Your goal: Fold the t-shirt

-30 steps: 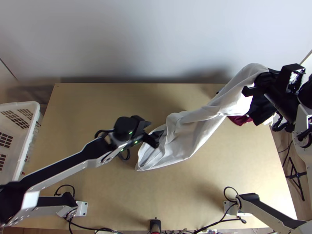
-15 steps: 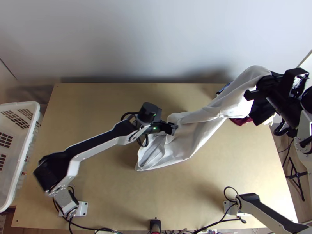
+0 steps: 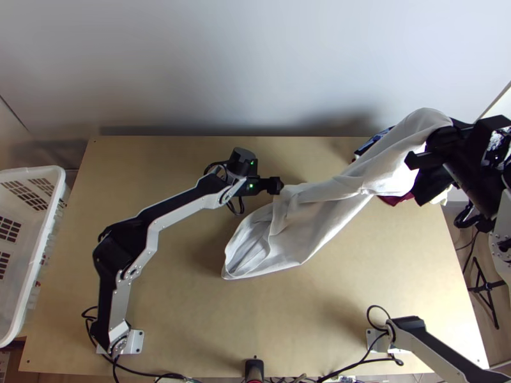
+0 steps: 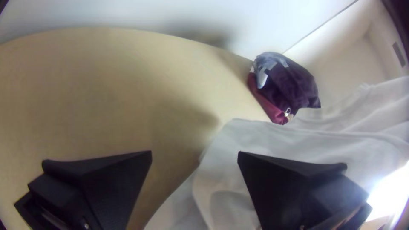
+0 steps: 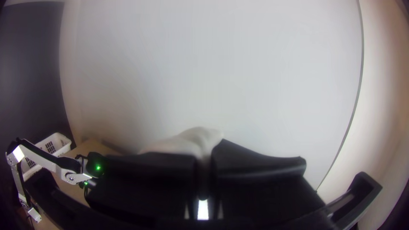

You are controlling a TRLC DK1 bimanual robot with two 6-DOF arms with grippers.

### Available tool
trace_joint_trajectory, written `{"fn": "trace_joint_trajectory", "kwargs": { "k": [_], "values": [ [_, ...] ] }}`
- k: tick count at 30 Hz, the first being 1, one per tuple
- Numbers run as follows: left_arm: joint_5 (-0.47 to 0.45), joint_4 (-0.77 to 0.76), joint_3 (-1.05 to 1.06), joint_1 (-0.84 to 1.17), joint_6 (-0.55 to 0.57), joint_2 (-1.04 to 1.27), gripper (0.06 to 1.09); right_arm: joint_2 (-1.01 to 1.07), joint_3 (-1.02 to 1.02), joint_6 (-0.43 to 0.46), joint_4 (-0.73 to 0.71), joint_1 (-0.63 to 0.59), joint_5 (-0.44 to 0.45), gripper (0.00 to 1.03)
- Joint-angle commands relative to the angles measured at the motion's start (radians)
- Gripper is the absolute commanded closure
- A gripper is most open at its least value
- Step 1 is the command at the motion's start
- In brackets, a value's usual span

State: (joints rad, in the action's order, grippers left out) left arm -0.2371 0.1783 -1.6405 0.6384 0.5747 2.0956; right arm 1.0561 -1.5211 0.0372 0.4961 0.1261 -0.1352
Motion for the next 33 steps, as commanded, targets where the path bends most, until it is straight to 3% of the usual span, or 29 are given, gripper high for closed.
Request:
{"fn": "trace_joint_trajectory", "kwargs": {
  "k": [1,11,19,20,24,26,33],
  "values": [
    [-0.036,0.009,-0.085,-0.025,0.047,0.089,0.11,-0.002,-0.001,0.016,0.002,0.000,0.000,1.00],
    [-0.096,0.012,-0.157,0.040,0.142,0.135,0.11,-0.001,0.021,0.050,0.002,-0.013,0.002,1.00],
    [-0.123,0.023,-0.176,0.055,0.145,0.187,0.14,-0.002,0.021,0.072,-0.005,-0.025,0.002,1.00],
    [-0.123,0.026,-0.176,0.053,0.145,0.185,0.25,-0.001,0.021,0.073,-0.007,-0.034,0.002,1.00],
    [-0.034,0.000,-0.124,0.049,0.154,0.129,0.97,0.001,0.038,0.078,-0.011,-0.043,0.002,1.00],
    [-0.025,-0.072,-0.071,0.043,0.168,0.083,0.99,-0.001,0.053,0.078,-0.025,-0.048,0.002,1.00],
    [0.018,-0.076,-0.024,-0.013,0.157,-0.080,1.00,-0.001,0.081,0.067,-0.060,-0.048,0.000,1.00]
  ]
}}
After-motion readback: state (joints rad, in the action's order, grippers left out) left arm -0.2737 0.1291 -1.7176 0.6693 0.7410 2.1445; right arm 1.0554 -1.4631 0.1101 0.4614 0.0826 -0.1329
